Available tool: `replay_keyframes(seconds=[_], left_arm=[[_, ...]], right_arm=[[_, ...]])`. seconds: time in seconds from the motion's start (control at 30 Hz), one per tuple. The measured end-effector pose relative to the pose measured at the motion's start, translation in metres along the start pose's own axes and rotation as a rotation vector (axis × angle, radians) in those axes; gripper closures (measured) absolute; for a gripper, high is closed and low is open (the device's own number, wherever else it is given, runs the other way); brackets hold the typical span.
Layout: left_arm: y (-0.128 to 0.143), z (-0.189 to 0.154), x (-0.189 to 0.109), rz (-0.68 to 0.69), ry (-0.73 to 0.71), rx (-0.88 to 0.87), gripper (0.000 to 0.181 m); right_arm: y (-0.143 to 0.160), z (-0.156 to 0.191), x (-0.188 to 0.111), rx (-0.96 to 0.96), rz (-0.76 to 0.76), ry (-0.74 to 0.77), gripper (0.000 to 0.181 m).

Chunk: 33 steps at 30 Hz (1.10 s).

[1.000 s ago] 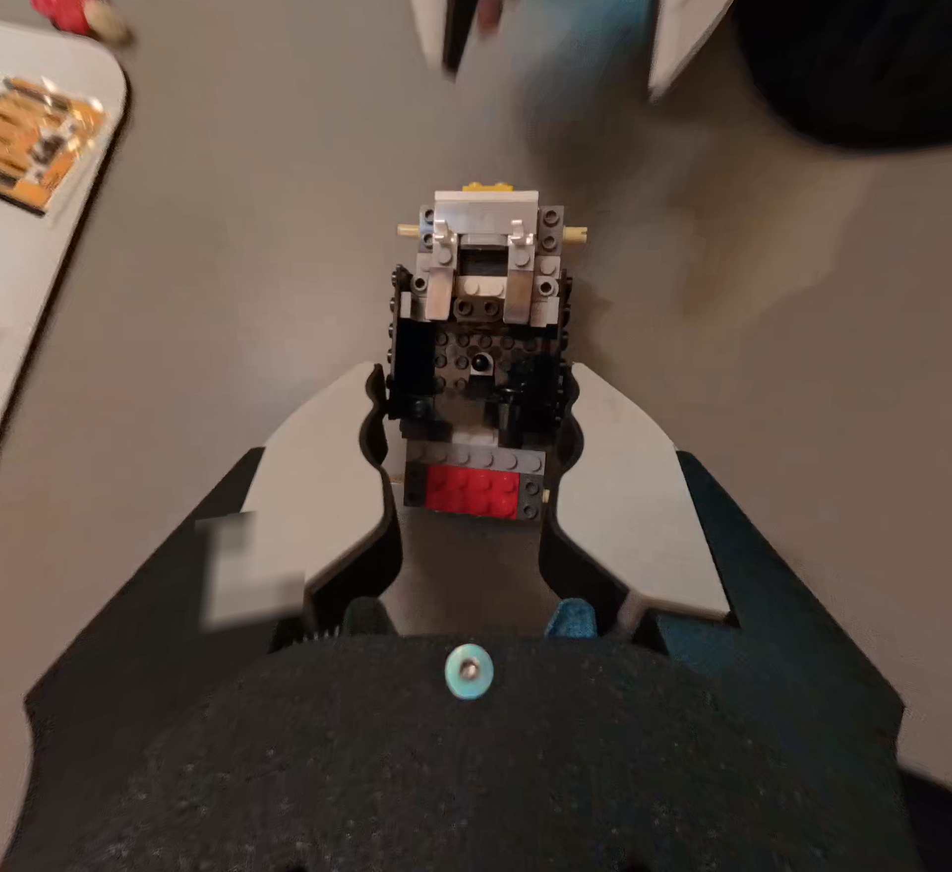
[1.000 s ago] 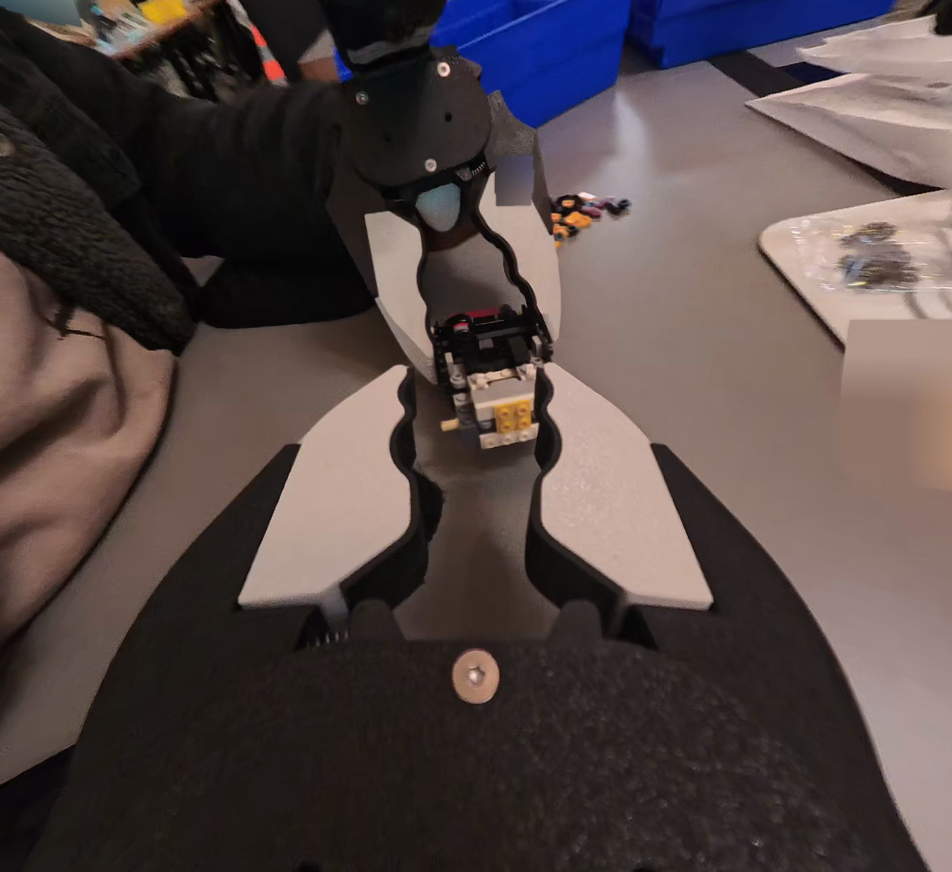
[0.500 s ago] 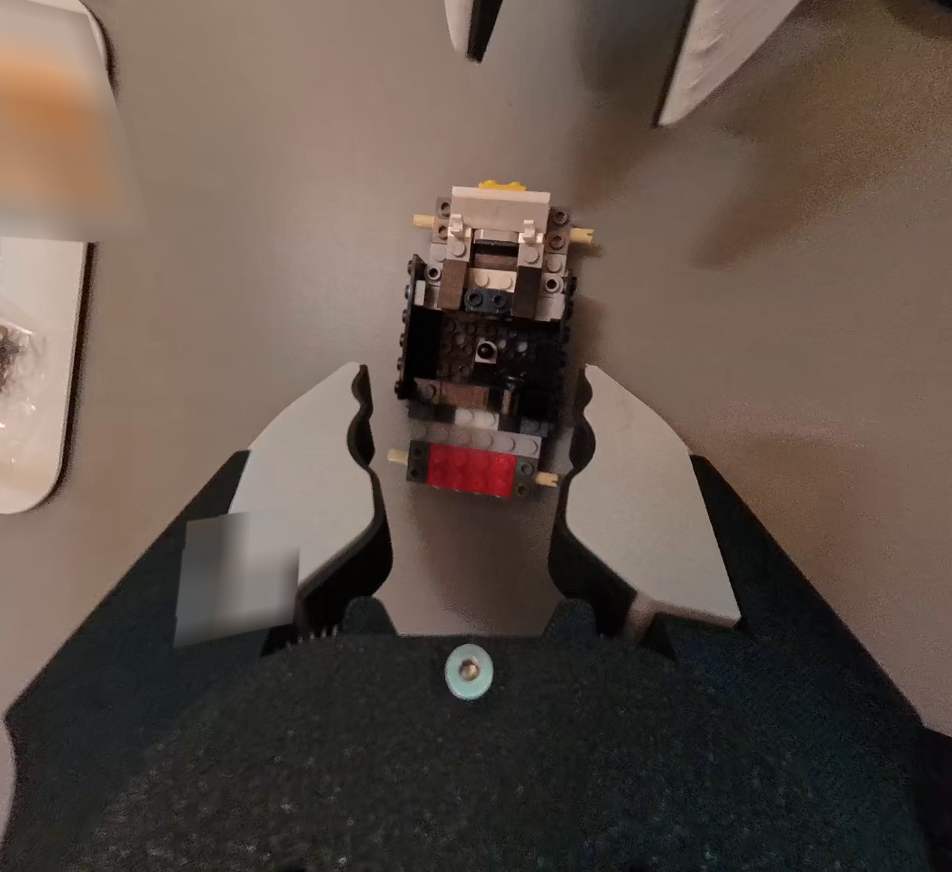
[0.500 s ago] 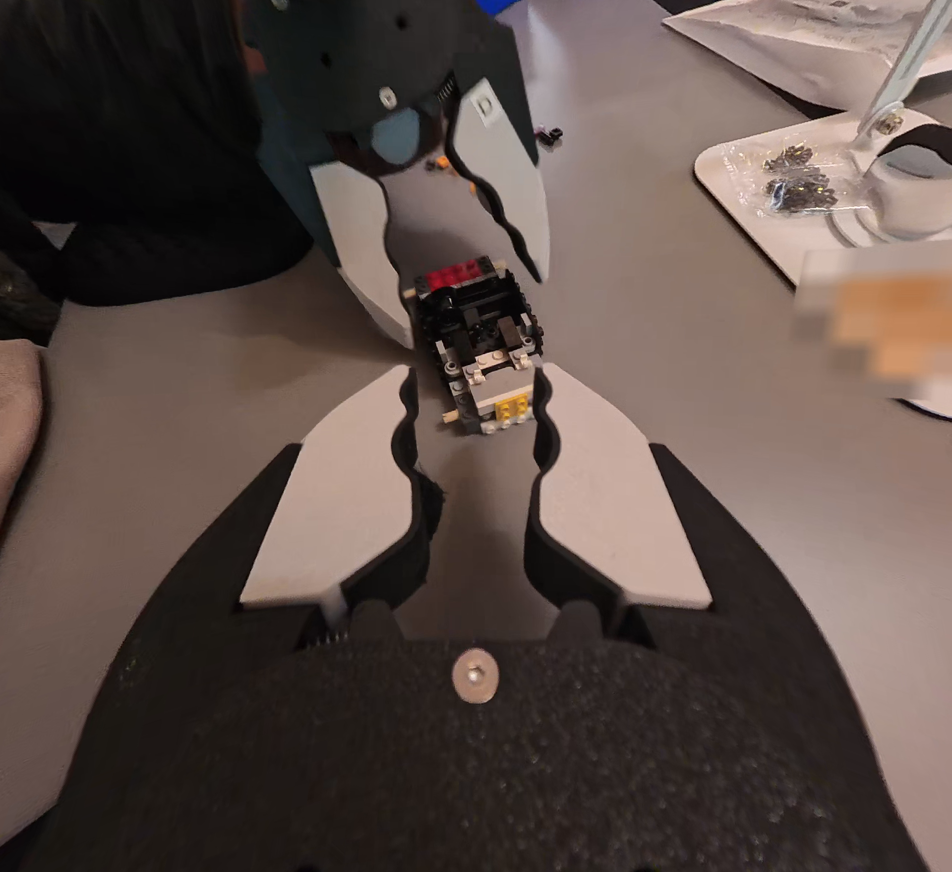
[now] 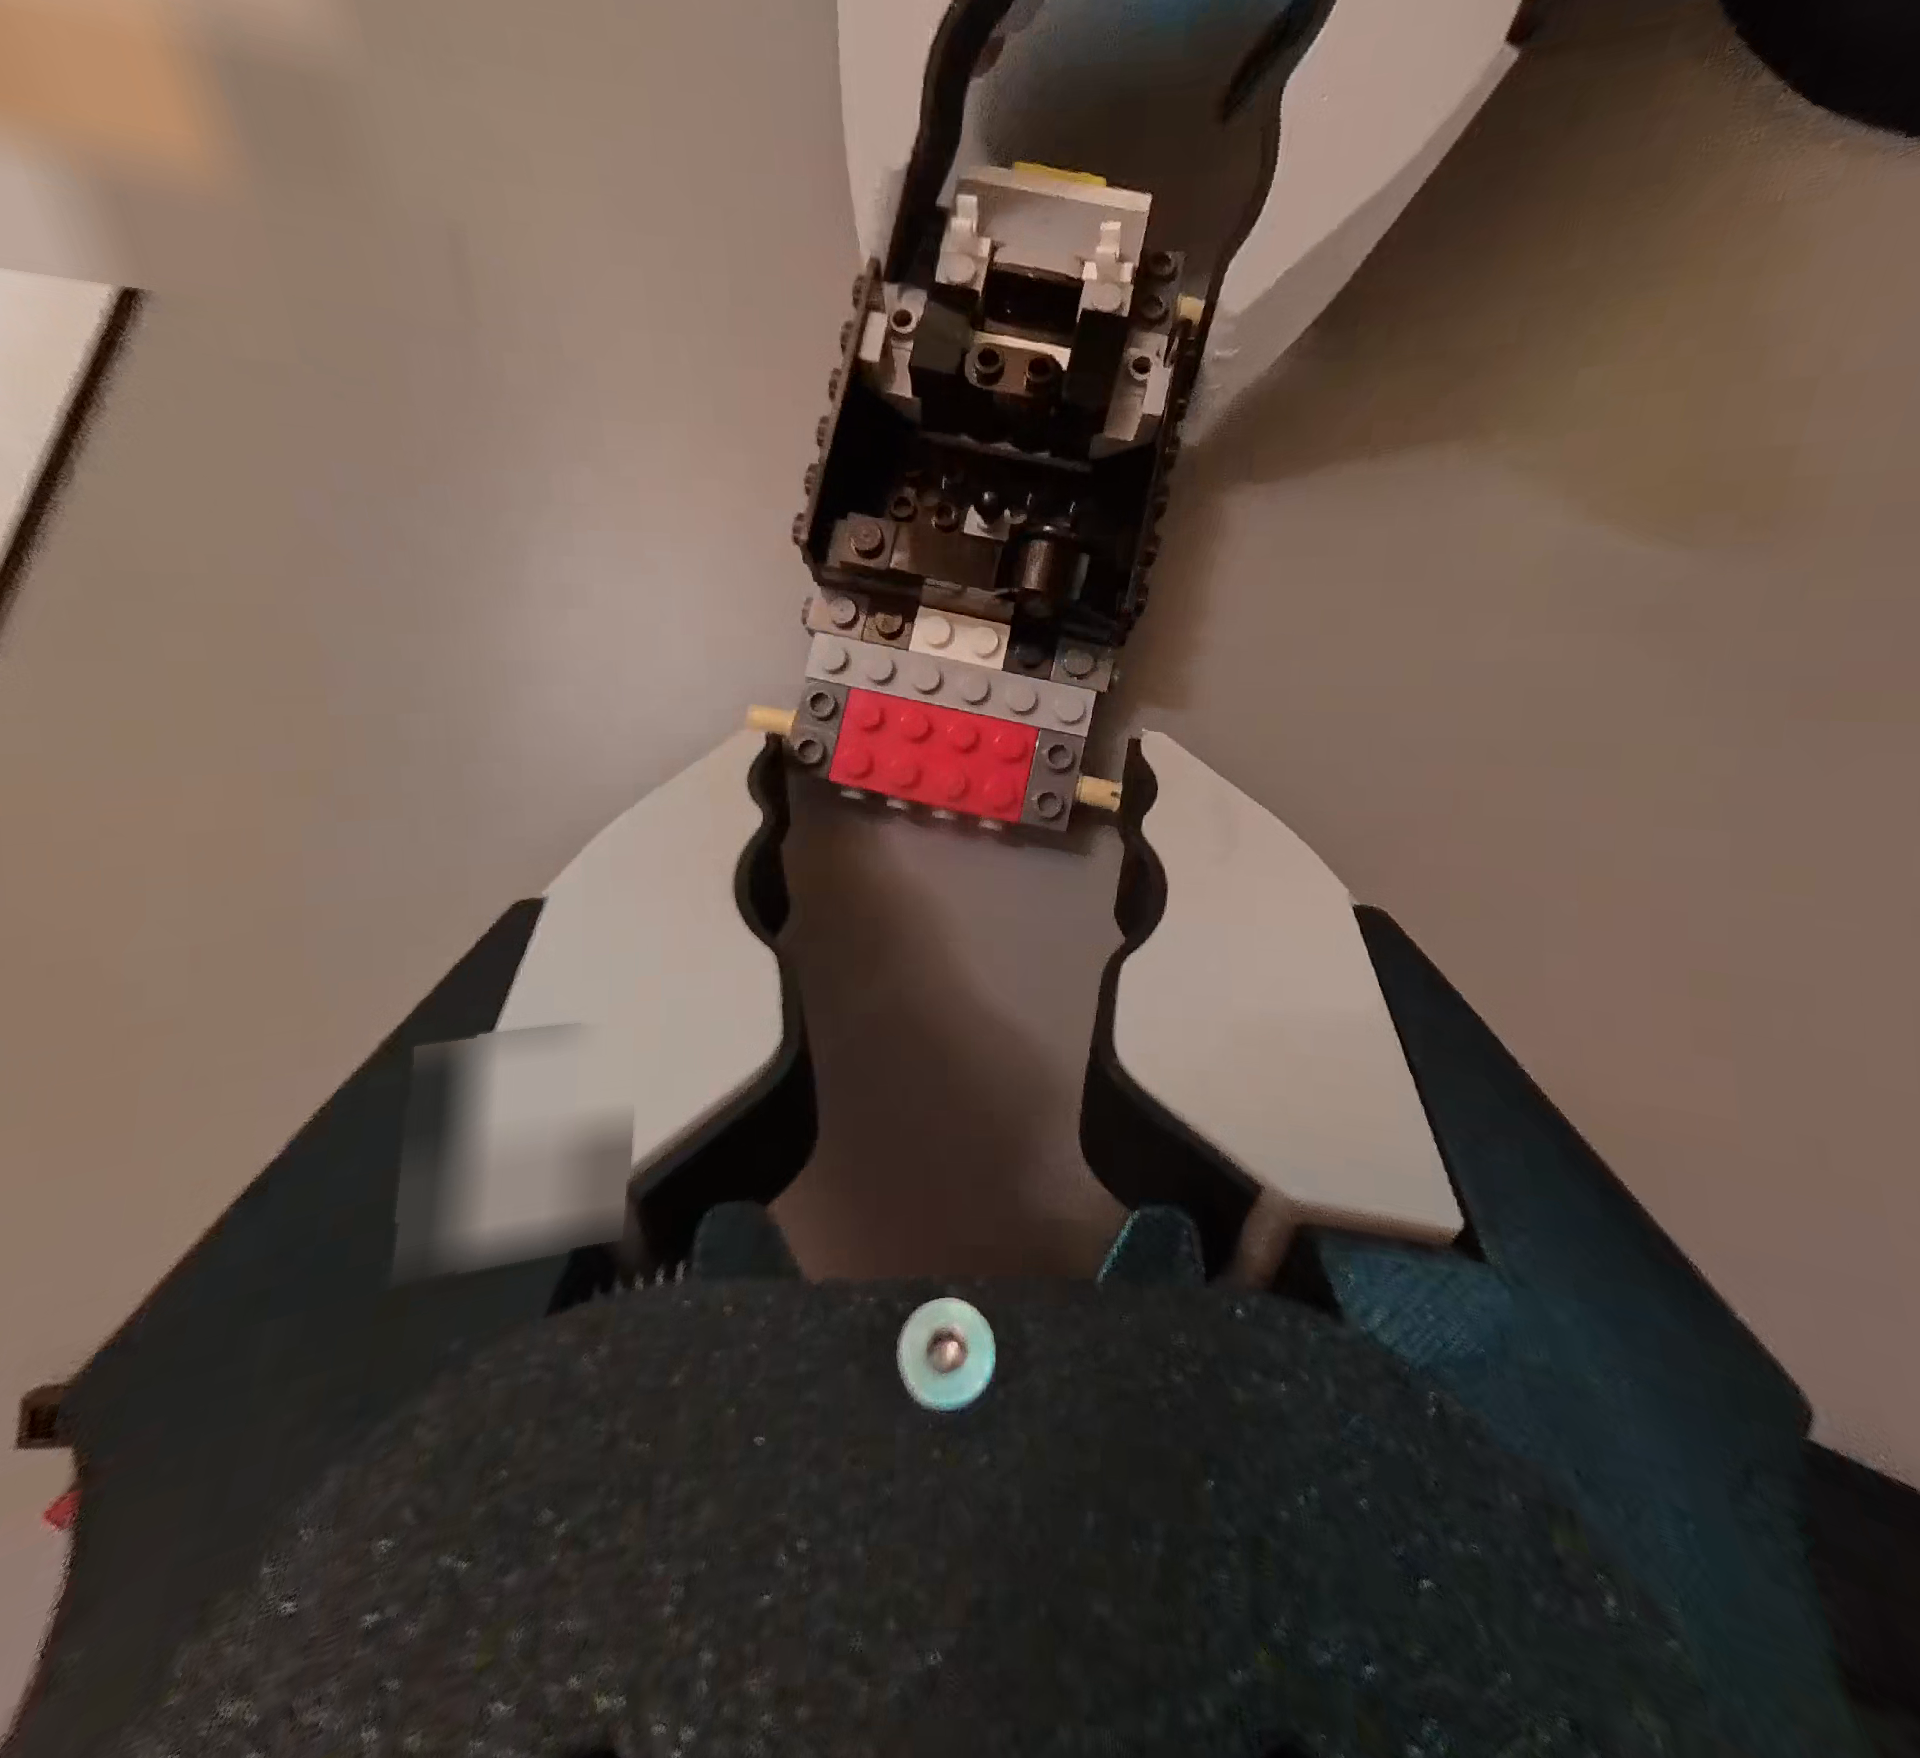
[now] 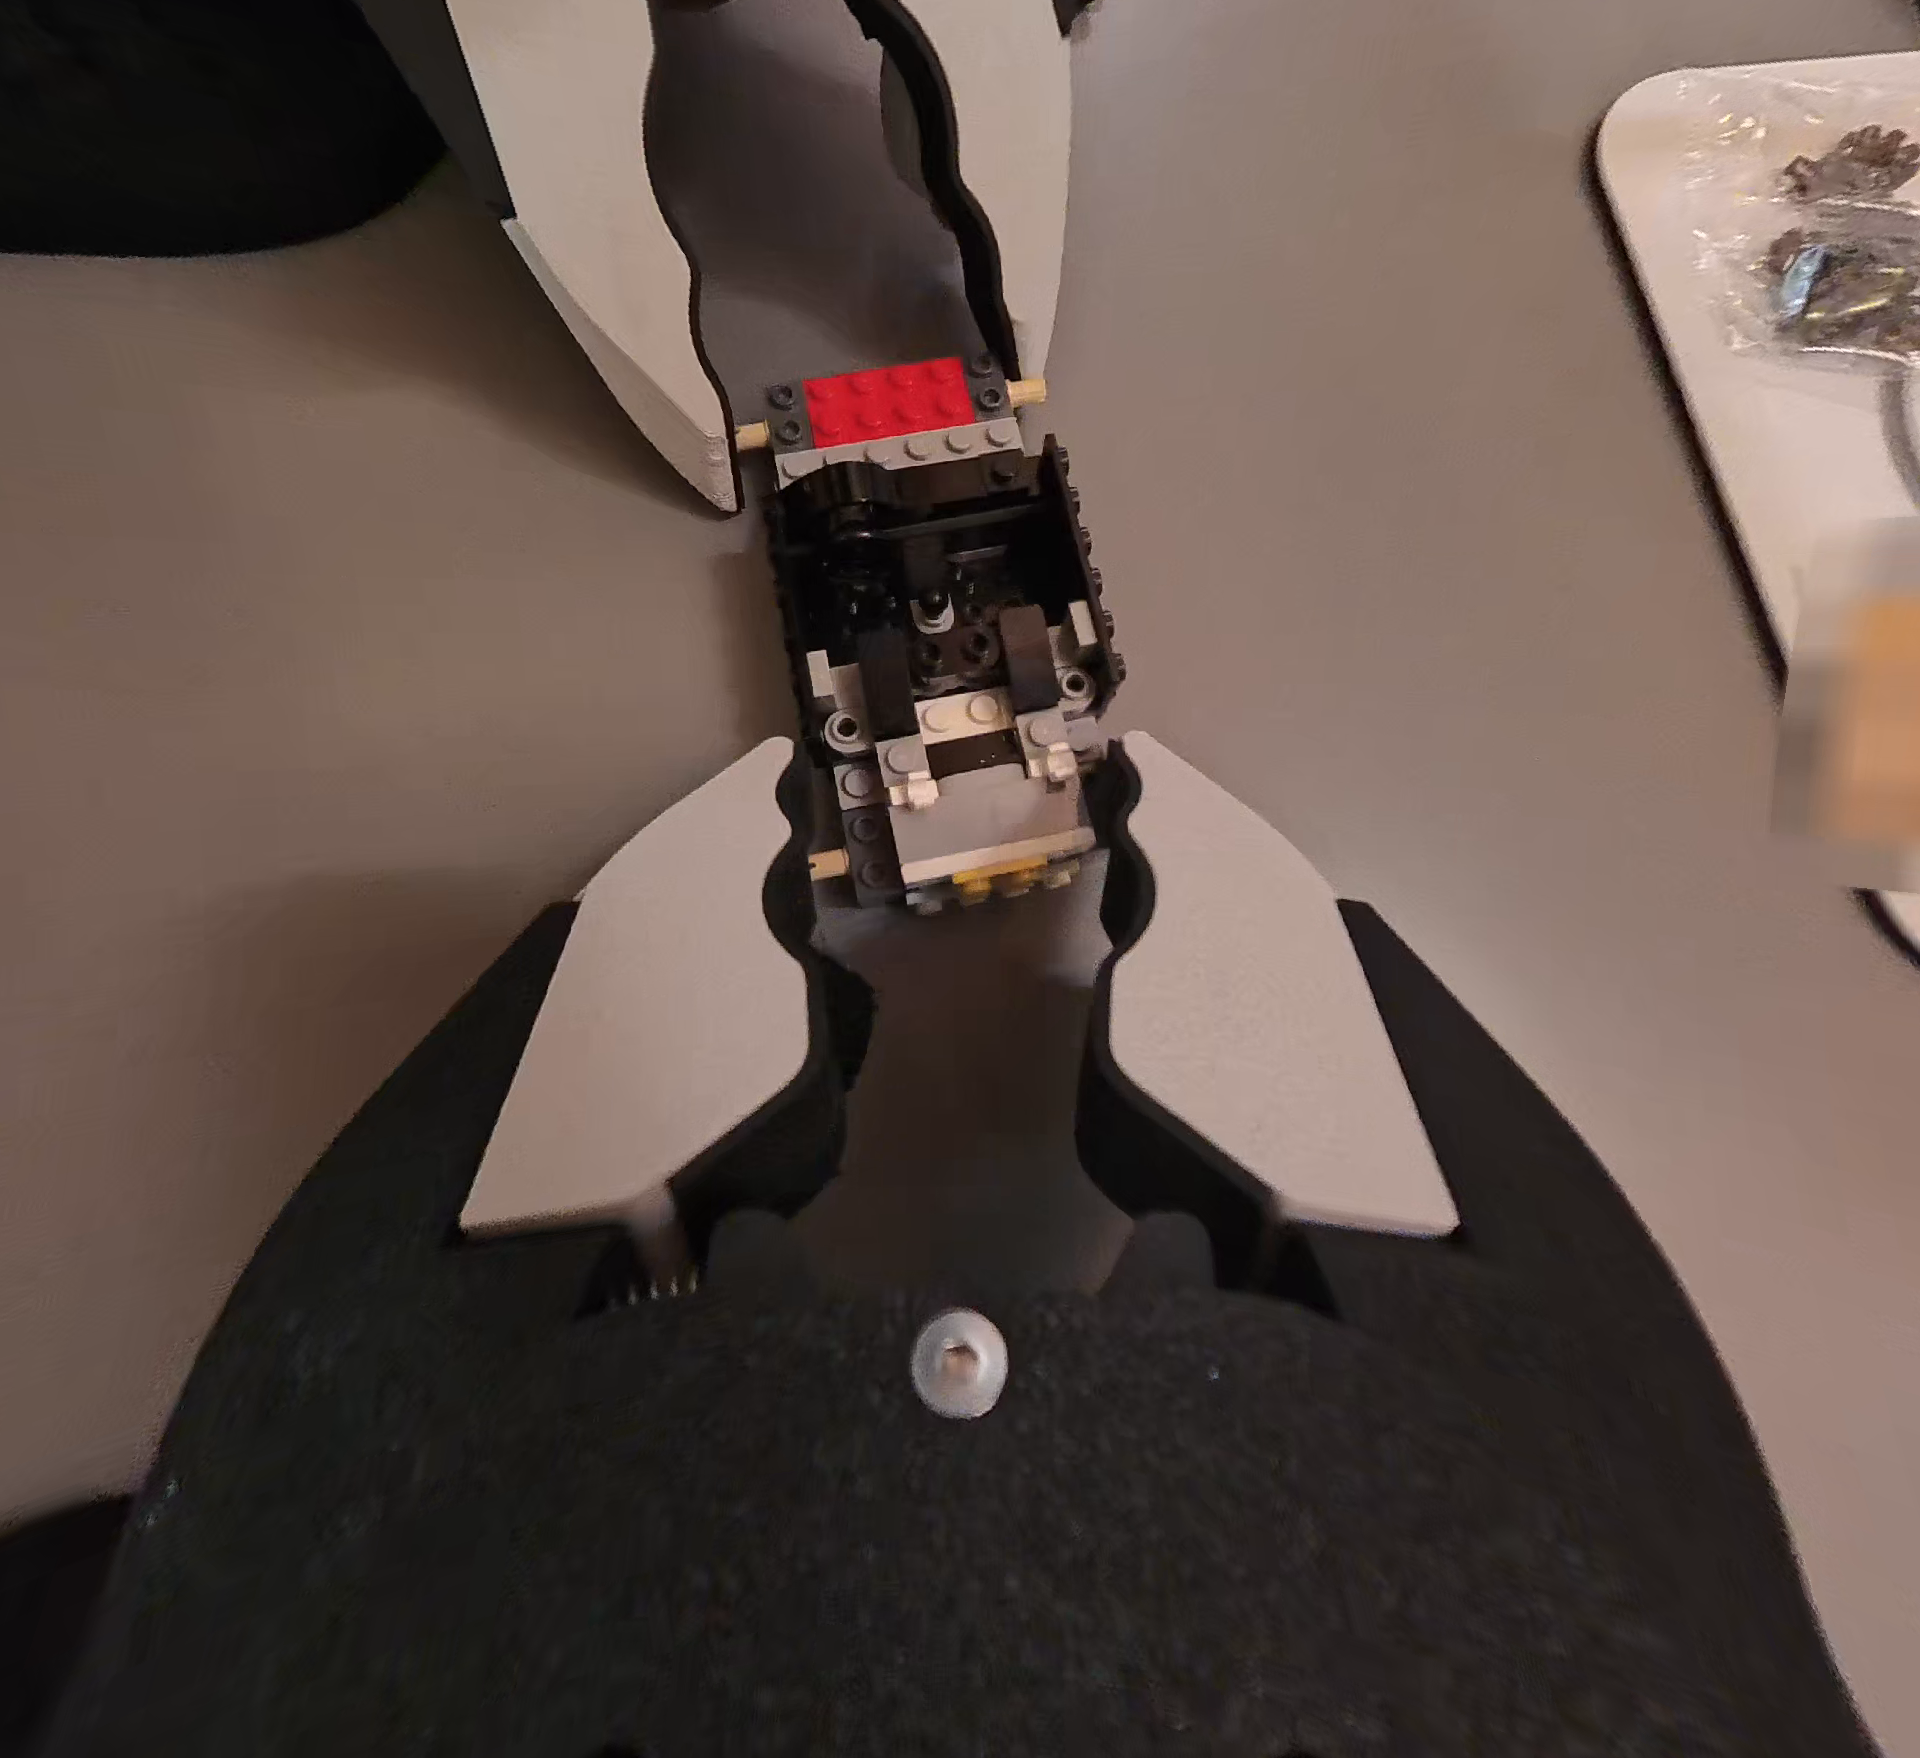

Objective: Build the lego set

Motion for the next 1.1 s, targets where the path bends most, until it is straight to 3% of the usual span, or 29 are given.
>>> replay_keyframes(seconds=[0.23,0.37,0.53,0.63,0.77,0.93,1.1], left_arm=[[-0.001,0.01,0.001,-0.05,-0.02,-0.05,0.121],[-0.003,0.008,-0.003,-0.09,-0.023,-0.05,0.114],[-0.023,0.018,-0.039,-0.352,0.016,-0.158,0.114],[-0.036,0.028,-0.069,-0.535,-0.027,-0.219,0.134],[-0.058,0.038,-0.121,-0.801,-0.219,-0.216,0.181],[-0.083,0.057,-0.158,-0.895,-0.354,-0.216,0.181],[-0.109,0.093,-0.178,-0.885,-0.564,-0.194,0.181]], right_arm=[[0.0,-0.016,0.002,0.029,-0.06,-0.002,0.126],[-0.011,-0.018,-0.019,0.11,-0.225,-0.003,0.122],[-0.024,-0.044,-0.065,0.208,-0.447,0.178,0.129],[-0.034,-0.059,-0.092,0.247,-0.546,0.359,0.137],[-0.055,-0.077,-0.127,0.288,-0.642,0.544,0.155],[-0.087,-0.103,-0.159,0.282,-0.734,0.666,0.181],[-0.118,-0.134,-0.177,0.248,-0.763,0.755,0.181]])
Point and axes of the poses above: each gripper's, where its closed fingertips meet, x out along the fingers, y out of its underside, z = x × y across the jaws, the point moved 2 cm from there along -x, back along the fingers, and after that the axes turned 12 degrees about z, right-handed, at the moved point
